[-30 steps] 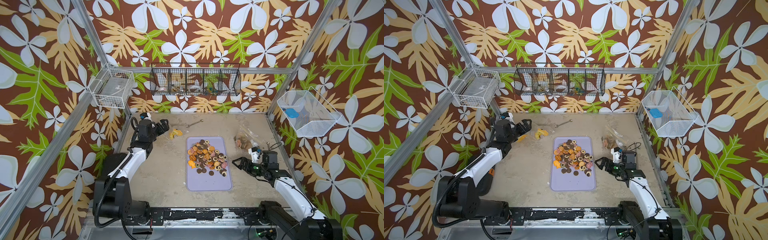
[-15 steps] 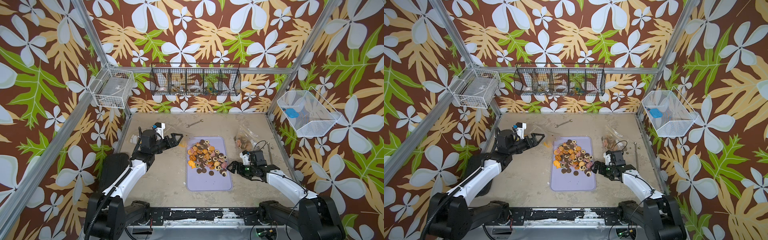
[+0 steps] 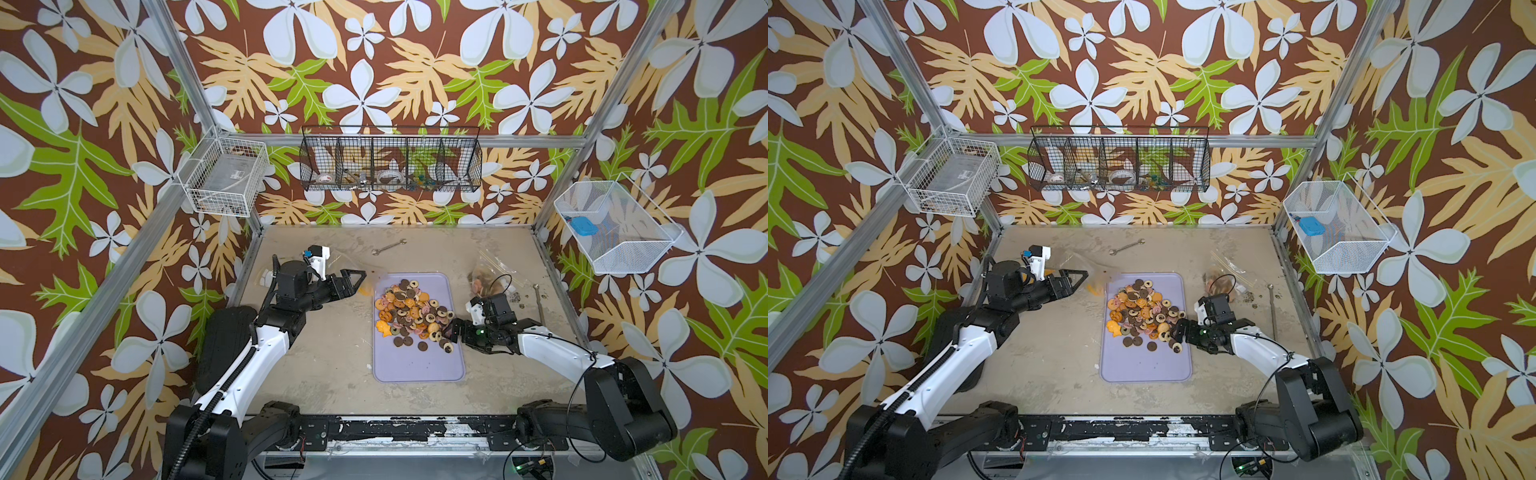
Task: Pour cookies out of the ziploc bag
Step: Move the tray at the center of the board.
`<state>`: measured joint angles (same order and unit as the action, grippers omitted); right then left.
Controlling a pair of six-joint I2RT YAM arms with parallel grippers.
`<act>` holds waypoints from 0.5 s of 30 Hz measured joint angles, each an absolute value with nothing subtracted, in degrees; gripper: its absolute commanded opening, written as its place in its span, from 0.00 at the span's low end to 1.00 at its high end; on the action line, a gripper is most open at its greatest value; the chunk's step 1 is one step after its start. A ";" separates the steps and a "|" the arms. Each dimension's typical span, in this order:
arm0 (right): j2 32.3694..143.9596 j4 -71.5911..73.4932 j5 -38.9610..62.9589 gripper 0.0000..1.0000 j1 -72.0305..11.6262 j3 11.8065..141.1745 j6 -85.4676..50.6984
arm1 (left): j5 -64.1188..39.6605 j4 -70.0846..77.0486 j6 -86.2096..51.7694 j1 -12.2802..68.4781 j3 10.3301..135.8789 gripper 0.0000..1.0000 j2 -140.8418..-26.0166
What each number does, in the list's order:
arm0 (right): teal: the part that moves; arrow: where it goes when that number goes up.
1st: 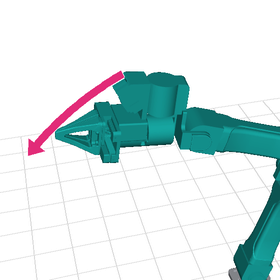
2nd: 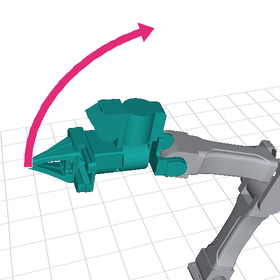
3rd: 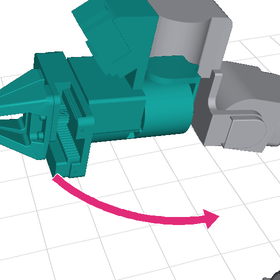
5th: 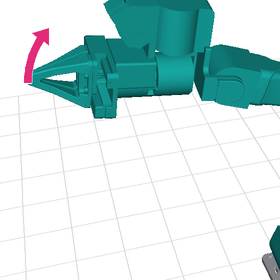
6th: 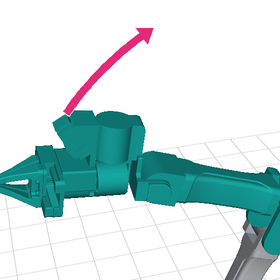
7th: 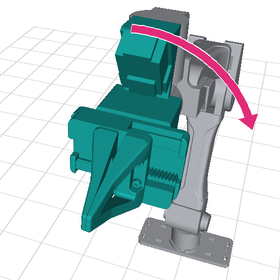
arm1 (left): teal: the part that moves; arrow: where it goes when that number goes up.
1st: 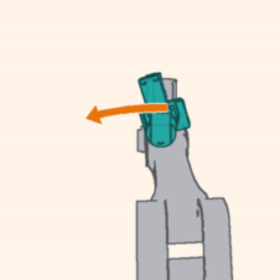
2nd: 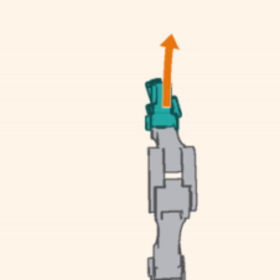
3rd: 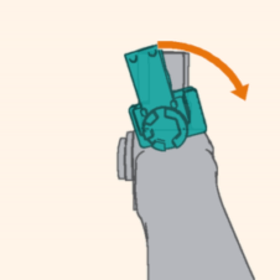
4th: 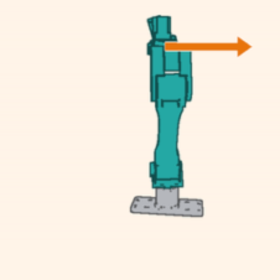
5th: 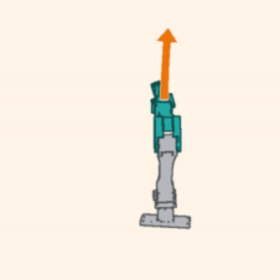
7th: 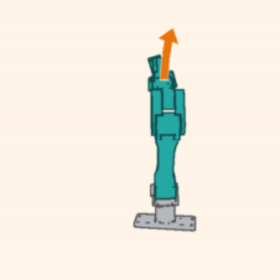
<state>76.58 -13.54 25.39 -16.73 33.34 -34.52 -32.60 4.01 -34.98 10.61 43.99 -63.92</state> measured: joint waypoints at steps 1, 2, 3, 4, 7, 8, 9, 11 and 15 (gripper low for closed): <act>77.06 -13.15 25.41 1.00 -17.04 33.65 -34.76 | -32.62 3.73 -34.96 10.61 44.10 1.00 -63.66; 77.69 -12.78 25.45 1.00 -17.37 34.09 -35.42 | -32.64 3.46 -34.89 10.61 44.18 1.00 -63.42; 78.37 -12.51 25.47 1.00 -17.67 34.63 -35.81 | -32.67 3.29 -34.72 10.61 44.23 1.00 -63.22; 79.00 -12.21 25.50 1.00 -17.85 35.09 -35.81 | -32.69 3.16 -34.63 10.61 44.23 1.00 -63.09; 81.06 -12.01 25.30 1.00 -18.94 36.95 -37.23 | -32.88 2.48 -34.52 10.61 44.21 1.00 -62.78; 81.87 -11.99 25.28 1.00 -19.49 37.69 -37.39 | -32.93 2.26 -34.37 10.61 44.14 1.00 -62.67; 82.67 -12.19 24.86 1.00 -20.08 38.57 -37.54 | -32.97 2.13 -34.35 10.61 44.01 1.00 -62.57; 84.38 -12.14 24.18 1.00 -21.30 40.21 -38.79 | -32.99 1.85 -34.35 10.61 43.75 1.00 -62.37; 88.25 -11.60 23.68 1.00 -24.34 43.72 -39.99 | -32.99 1.67 -34.35 10.61 43.31 1.00 -62.26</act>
